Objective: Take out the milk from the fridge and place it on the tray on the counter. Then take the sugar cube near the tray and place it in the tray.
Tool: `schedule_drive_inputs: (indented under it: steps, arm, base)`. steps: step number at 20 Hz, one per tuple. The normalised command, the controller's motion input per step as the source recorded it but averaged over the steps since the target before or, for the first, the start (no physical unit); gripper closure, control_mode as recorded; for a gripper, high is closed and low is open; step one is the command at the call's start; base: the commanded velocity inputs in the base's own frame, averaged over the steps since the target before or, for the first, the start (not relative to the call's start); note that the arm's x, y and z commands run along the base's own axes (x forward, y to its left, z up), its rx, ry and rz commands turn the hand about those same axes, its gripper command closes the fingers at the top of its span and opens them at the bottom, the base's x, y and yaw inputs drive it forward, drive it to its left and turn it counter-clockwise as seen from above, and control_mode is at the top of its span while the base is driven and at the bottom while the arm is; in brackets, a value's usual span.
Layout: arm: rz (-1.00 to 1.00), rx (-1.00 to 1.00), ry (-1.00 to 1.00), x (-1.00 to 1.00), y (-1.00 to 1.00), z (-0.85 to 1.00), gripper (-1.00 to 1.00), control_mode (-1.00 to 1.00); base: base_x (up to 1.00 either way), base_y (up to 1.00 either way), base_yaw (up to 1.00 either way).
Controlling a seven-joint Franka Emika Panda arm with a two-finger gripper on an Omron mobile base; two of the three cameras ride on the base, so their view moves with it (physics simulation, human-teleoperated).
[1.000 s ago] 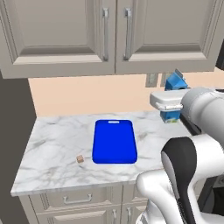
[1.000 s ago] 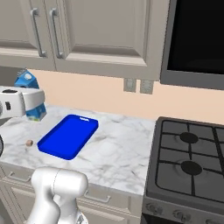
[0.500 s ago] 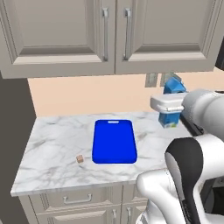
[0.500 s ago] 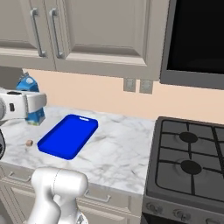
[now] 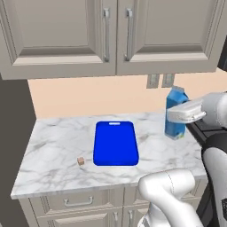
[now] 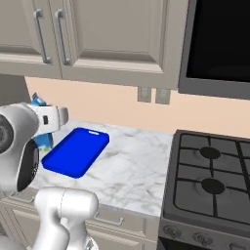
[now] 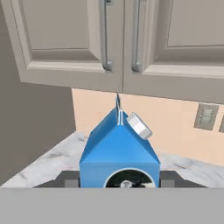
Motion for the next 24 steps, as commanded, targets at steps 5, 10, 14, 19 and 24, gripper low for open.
schedule_drive_inputs:
  steps: [5,10,14,19,24]
  arm:
    - [0.33,0.01,-0.02,0.41,-0.17,-0.68,1.0,-1.0]
    - [0.27,0.13,-0.09,0.44,-0.12,-0.62,1.0,-1.0]
    - [0.25,0.15,-0.1,0.5,-0.17,-0.41,1.0,-1.0]
    - [0.21,0.02,0.02,0.66,-0.05,-0.27,1.0,-1.0]
    - [0.18,0.0,0.11,0.54,0.0,-0.11,1.0,-1.0]
  base:
    - [0.0,0.0,0.0]
    - [0.0,0.0,0.0]
    - [0.0,0.0,0.0]
    - [0.0,0.0,0.0]
    - [0.0,0.0,0.0]
